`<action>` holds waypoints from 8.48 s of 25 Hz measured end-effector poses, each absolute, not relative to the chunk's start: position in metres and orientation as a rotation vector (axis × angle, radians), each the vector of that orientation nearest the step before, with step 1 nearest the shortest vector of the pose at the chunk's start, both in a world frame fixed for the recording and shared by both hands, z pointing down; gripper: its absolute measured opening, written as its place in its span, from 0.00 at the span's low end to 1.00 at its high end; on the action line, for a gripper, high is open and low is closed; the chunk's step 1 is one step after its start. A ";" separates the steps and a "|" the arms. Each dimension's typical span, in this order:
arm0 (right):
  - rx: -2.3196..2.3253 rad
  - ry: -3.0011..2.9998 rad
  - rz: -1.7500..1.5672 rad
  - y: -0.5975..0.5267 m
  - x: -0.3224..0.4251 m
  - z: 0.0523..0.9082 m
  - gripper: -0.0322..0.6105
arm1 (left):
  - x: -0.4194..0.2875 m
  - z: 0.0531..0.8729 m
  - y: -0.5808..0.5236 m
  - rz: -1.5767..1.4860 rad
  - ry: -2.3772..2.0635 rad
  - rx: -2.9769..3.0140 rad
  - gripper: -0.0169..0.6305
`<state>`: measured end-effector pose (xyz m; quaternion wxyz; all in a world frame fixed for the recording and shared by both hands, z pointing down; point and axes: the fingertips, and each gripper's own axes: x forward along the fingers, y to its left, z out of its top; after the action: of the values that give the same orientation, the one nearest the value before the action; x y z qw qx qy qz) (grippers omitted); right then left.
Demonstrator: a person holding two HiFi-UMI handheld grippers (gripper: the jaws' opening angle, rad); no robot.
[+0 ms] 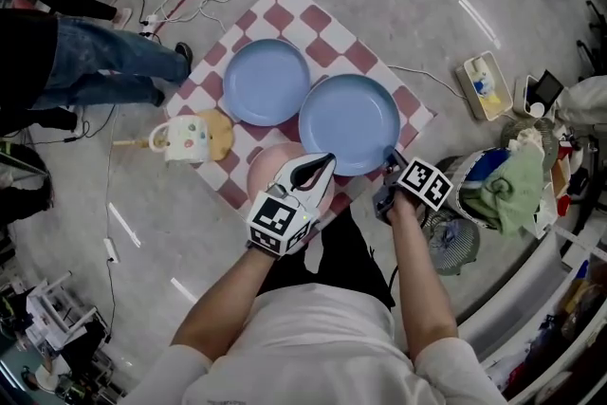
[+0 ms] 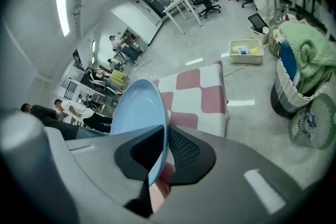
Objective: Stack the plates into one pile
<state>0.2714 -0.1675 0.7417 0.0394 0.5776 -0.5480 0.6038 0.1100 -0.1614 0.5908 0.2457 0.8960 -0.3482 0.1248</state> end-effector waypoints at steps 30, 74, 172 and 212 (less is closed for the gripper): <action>1.623 -1.719 1.876 -0.026 0.121 0.752 0.12 | 0.005 0.565 -0.053 0.350 -1.008 2.498 0.04; 1.569 -1.905 1.393 -0.106 0.113 0.690 0.07 | 0.011 0.556 -0.090 0.355 -1.018 2.486 0.04; 1.662 -1.714 1.936 -0.045 0.118 0.720 0.10 | 0.001 0.546 -0.016 0.360 -0.934 2.552 0.04; 1.532 -1.899 1.243 -0.029 0.089 0.655 0.09 | -0.011 0.548 -0.007 0.388 -0.928 2.489 0.04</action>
<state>0.0886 -0.0292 0.6547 0.2002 0.5482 -0.6795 0.4446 -0.0114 -0.0067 0.5484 0.2267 0.9030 -0.3368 0.1407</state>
